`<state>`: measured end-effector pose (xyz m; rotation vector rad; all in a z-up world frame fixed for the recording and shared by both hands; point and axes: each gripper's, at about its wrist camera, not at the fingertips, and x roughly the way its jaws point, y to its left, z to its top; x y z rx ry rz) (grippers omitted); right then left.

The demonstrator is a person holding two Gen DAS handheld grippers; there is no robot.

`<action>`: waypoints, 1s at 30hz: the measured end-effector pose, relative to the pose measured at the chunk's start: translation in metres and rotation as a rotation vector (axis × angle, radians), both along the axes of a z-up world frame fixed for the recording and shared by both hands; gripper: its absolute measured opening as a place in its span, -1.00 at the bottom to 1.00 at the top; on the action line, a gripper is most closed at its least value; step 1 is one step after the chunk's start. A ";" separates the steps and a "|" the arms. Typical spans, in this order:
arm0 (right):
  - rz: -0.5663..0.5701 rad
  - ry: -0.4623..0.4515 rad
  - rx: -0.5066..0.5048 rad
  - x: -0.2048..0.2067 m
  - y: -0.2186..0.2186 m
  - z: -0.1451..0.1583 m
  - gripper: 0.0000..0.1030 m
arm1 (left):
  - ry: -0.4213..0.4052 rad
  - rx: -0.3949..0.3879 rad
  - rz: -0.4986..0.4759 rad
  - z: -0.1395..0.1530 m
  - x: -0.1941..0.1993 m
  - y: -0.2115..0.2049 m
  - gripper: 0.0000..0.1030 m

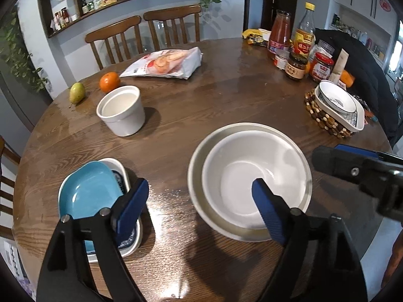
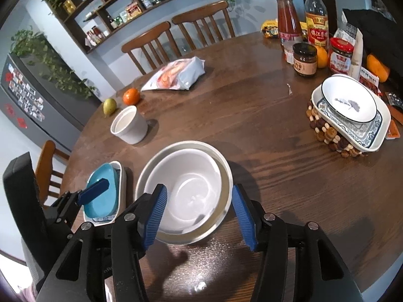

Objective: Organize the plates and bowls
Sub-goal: 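Move both grippers toward the small white ramekin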

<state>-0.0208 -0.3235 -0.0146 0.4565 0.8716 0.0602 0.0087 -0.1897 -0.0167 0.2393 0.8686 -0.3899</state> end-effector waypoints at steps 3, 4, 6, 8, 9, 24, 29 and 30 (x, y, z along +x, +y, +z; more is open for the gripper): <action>0.003 -0.018 0.005 -0.001 0.000 0.005 0.12 | -0.003 -0.003 0.023 0.004 0.000 0.007 0.82; 0.002 -0.026 0.005 -0.001 0.001 0.007 0.12 | -0.007 -0.009 0.031 0.006 0.000 0.010 0.90; 0.003 -0.038 0.001 -0.001 0.001 0.013 0.12 | -0.012 -0.027 0.051 0.011 0.001 0.018 0.95; 0.011 -0.046 -0.009 0.001 0.003 0.019 0.12 | -0.011 -0.043 0.070 0.016 0.003 0.025 0.96; 0.015 -0.047 -0.012 0.003 0.003 0.021 0.12 | -0.012 -0.052 0.079 0.019 0.005 0.029 0.96; 0.136 -0.230 -0.116 0.035 0.029 0.122 0.13 | -0.215 -0.134 0.243 0.132 0.042 0.091 0.96; 0.174 -0.280 -0.147 0.048 0.041 0.150 0.14 | -0.308 -0.136 0.274 0.169 0.049 0.101 0.96; 0.181 -0.286 -0.153 0.051 0.043 0.154 0.14 | -0.320 -0.134 0.279 0.175 0.050 0.102 0.96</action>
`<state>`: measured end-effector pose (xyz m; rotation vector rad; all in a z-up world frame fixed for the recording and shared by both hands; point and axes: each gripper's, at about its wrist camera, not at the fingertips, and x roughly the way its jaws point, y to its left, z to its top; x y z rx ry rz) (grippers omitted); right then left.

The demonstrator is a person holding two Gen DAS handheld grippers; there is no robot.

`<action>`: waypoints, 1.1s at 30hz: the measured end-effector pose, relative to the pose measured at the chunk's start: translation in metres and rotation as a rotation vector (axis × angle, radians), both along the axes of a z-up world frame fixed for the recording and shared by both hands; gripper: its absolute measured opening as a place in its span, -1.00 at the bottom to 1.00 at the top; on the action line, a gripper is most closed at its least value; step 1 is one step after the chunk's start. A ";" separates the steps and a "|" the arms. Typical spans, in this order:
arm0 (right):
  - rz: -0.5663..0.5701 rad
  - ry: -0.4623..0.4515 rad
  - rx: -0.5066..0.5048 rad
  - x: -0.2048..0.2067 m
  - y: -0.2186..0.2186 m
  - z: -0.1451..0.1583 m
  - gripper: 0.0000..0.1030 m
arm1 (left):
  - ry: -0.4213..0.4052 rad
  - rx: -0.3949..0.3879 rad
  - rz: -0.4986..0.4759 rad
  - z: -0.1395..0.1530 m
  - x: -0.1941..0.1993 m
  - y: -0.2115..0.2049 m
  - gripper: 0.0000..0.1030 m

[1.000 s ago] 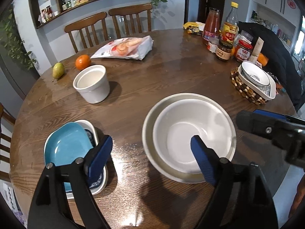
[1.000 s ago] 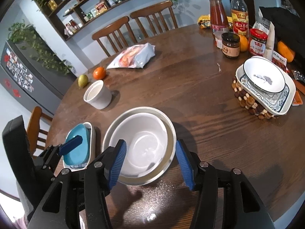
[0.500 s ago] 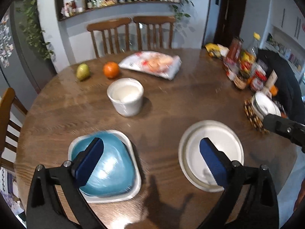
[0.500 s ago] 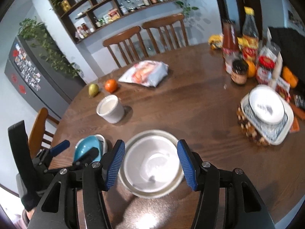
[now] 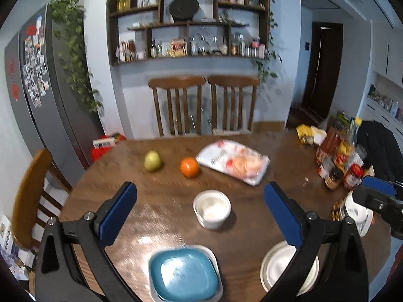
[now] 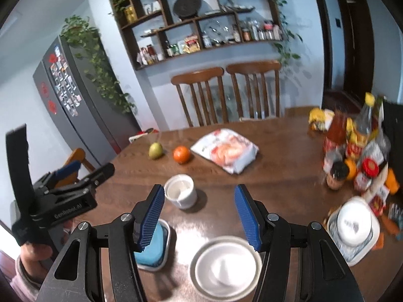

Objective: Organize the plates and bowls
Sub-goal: 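Move both grippers toward the small white ramekin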

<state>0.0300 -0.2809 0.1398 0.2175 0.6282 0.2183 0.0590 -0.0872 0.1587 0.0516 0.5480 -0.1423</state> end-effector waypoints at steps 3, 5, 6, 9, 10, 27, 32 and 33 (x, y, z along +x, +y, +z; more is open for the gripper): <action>0.006 -0.024 -0.023 0.011 0.006 0.014 0.14 | -0.029 -0.002 0.012 0.014 0.006 0.004 0.96; 0.010 -0.040 -0.032 0.017 0.010 0.021 0.15 | -0.047 0.005 0.038 0.018 0.012 0.008 0.97; 0.011 -0.047 -0.033 0.021 0.011 0.024 0.15 | -0.047 0.007 0.048 0.017 0.016 0.011 0.98; 0.010 -0.047 -0.033 0.035 0.015 0.023 0.37 | -0.001 0.011 0.068 0.000 0.031 0.016 0.97; 0.010 -0.045 -0.035 0.038 0.017 0.020 0.41 | 0.019 0.017 0.075 -0.007 0.036 0.017 0.97; 0.106 0.295 -0.095 0.162 0.072 -0.114 0.41 | 0.342 0.120 0.151 -0.152 0.118 0.020 0.97; 0.115 0.340 -0.091 0.180 0.083 -0.140 0.41 | 0.377 0.121 0.163 -0.169 0.131 0.019 0.97; 0.117 0.347 -0.088 0.182 0.085 -0.143 0.41 | 0.382 0.121 0.160 -0.171 0.133 0.018 0.97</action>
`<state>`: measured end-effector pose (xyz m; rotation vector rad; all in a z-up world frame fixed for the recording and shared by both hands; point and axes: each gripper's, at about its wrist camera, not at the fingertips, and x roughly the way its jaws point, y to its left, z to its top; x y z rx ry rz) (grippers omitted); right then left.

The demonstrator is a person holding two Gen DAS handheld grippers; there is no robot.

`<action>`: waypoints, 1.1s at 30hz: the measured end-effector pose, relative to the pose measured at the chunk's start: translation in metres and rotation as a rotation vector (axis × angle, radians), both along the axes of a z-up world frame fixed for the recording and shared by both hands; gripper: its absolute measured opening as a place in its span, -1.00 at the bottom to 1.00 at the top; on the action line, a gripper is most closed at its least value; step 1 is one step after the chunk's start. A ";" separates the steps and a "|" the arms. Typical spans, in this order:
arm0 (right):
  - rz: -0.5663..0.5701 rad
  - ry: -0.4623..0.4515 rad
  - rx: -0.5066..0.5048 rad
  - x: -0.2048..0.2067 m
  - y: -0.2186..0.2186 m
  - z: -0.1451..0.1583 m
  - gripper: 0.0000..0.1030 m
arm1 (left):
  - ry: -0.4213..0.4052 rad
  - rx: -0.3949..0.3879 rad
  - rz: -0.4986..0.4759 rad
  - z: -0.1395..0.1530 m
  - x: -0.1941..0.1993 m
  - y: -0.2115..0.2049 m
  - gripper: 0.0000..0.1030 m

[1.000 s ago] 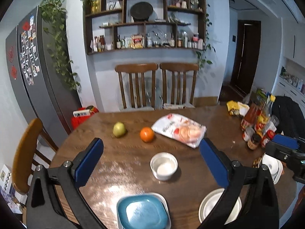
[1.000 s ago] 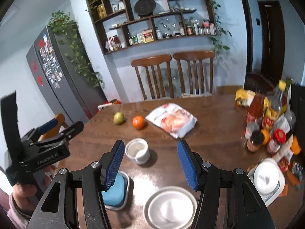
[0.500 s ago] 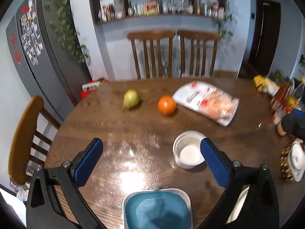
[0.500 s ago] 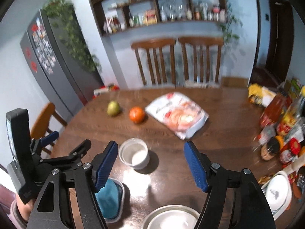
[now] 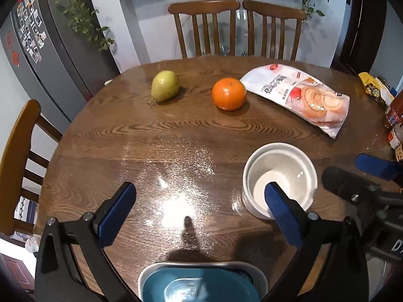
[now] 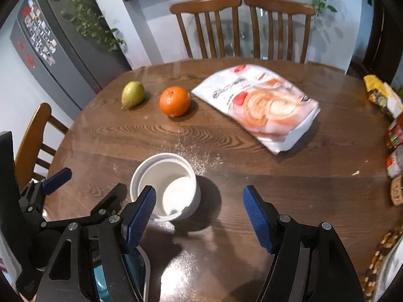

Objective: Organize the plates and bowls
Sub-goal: 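Move both grippers toward the small white ramekin, then close both grippers on the rim of the white ramekin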

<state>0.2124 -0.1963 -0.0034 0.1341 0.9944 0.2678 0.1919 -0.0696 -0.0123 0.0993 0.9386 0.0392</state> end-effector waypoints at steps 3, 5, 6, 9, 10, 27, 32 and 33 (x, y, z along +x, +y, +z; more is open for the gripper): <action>-0.002 0.010 0.004 0.003 0.001 -0.008 0.41 | 0.012 0.012 -0.007 -0.009 0.004 -0.002 0.97; -0.003 0.021 0.007 0.006 0.001 -0.013 0.41 | 0.020 0.014 -0.009 -0.013 0.006 -0.003 0.97; -0.003 0.025 0.006 0.007 0.001 -0.015 0.41 | 0.024 0.012 -0.011 -0.015 0.007 -0.003 0.97; -0.001 0.038 0.006 0.011 0.001 -0.020 0.41 | 0.032 0.017 -0.017 -0.019 0.011 -0.005 0.97; -0.001 0.041 0.005 0.012 0.001 -0.022 0.41 | 0.033 0.019 -0.020 -0.019 0.011 -0.006 0.97; 0.001 0.066 0.002 0.019 0.006 -0.033 0.41 | 0.046 0.045 -0.046 -0.028 0.017 -0.015 0.93; 0.005 0.078 -0.013 0.021 0.009 -0.036 0.41 | 0.052 0.044 -0.058 -0.029 0.018 -0.018 0.77; 0.005 0.078 -0.016 0.021 0.010 -0.036 0.41 | 0.055 0.045 -0.061 -0.030 0.018 -0.018 0.73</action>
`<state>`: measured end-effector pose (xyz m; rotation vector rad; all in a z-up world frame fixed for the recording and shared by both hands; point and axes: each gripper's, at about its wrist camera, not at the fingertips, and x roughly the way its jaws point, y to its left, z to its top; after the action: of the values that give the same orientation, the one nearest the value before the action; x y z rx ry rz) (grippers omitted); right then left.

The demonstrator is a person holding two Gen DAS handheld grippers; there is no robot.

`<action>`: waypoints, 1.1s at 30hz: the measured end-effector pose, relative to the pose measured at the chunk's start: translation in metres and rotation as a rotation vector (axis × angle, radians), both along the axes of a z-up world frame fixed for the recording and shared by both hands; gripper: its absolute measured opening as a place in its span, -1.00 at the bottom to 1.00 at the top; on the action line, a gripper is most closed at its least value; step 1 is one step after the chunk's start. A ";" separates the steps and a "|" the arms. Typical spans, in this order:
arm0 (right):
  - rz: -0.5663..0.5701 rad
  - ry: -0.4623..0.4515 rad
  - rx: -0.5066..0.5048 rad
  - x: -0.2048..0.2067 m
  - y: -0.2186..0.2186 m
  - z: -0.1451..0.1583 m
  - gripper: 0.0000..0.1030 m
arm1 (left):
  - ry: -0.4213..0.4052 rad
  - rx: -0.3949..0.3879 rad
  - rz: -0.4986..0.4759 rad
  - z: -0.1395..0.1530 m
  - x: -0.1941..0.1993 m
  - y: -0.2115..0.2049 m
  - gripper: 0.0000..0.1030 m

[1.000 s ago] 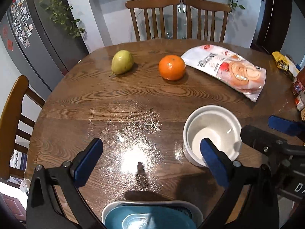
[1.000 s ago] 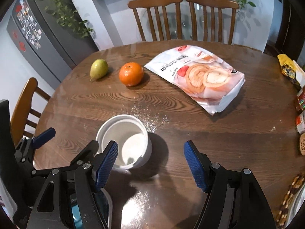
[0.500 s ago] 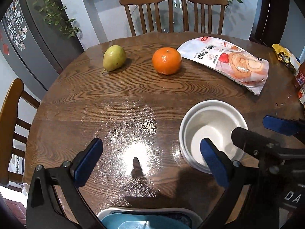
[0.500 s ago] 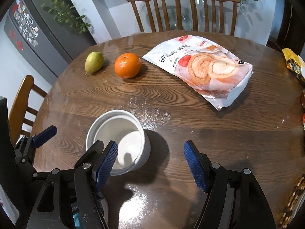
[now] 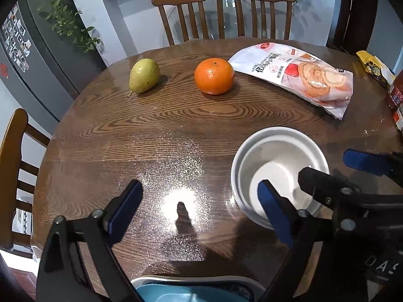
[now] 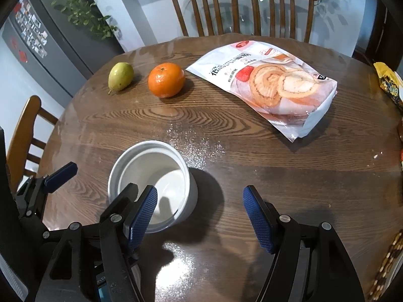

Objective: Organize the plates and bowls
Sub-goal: 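Close both grippers on the rim of the white ramekin, then lift the white ramekin and carry it over the nested bowls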

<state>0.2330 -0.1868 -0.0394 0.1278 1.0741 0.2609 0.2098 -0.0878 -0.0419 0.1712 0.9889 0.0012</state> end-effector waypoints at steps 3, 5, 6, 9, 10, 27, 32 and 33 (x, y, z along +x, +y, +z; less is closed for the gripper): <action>0.007 0.006 0.001 0.000 0.002 -0.001 0.17 | 0.005 -0.006 -0.008 -0.001 0.000 -0.001 0.60; 0.015 0.016 0.018 0.001 0.003 -0.003 0.03 | 0.012 -0.020 -0.020 -0.002 0.000 -0.002 0.45; 0.015 0.020 0.023 0.002 0.003 -0.003 0.00 | 0.013 -0.024 -0.025 -0.002 0.000 -0.004 0.35; 0.018 0.030 0.035 0.004 0.004 -0.005 -0.14 | 0.021 -0.034 -0.047 -0.002 0.000 -0.008 0.09; 0.019 0.033 0.038 0.004 0.004 -0.005 -0.21 | 0.024 -0.039 -0.053 -0.003 0.000 -0.009 -0.02; 0.038 0.042 0.080 0.005 0.010 -0.012 -0.71 | 0.083 -0.148 -0.069 -0.013 0.004 -0.014 -0.68; 0.026 0.038 0.097 0.000 0.007 -0.010 -0.75 | 0.053 -0.130 -0.077 -0.009 -0.002 -0.014 -0.75; 0.024 0.035 0.101 -0.001 0.005 -0.009 -0.75 | 0.045 -0.131 -0.075 -0.007 -0.003 -0.014 -0.79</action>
<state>0.2322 -0.1814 -0.0488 0.2103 1.0983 0.3355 0.2069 -0.1015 -0.0494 0.0878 1.0231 -0.1360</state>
